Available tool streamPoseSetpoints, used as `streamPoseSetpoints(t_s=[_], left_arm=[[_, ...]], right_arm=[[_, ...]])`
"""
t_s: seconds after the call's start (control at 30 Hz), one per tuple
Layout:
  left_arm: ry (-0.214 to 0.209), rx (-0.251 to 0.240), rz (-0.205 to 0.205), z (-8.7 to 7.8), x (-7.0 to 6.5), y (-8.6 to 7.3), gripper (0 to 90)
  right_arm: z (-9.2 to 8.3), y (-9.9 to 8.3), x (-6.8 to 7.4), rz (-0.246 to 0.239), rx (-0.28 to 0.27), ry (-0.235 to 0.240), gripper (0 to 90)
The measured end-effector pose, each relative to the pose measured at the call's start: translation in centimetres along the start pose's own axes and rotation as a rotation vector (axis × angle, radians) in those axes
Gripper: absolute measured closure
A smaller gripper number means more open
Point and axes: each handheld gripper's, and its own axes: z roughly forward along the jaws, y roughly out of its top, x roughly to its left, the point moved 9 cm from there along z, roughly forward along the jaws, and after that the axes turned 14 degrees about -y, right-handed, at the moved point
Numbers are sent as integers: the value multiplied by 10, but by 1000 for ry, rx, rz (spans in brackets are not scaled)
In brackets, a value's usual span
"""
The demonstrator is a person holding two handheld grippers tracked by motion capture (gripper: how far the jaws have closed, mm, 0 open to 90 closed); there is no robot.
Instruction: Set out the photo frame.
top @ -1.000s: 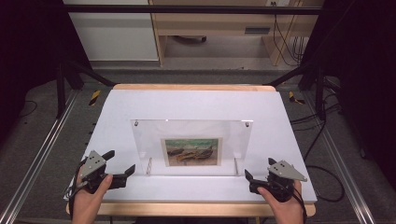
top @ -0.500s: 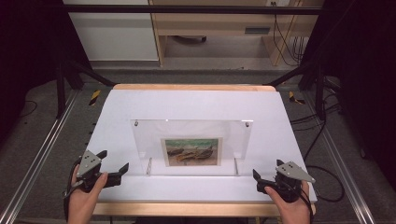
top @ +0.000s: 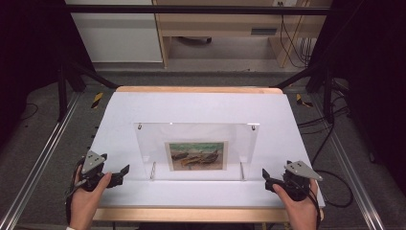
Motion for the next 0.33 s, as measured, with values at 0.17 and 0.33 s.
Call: streamPoseSetpoints(t_s=[0.17, 0.33], left_arm=[[33, 36, -4, 6, 9, -3, 82], [35, 39, -37, 8, 15, -7, 83]], right_arm=[[21, 0, -12, -29, 45, -102, 124], [31, -7, -18, -43, 98, -131, 153]])
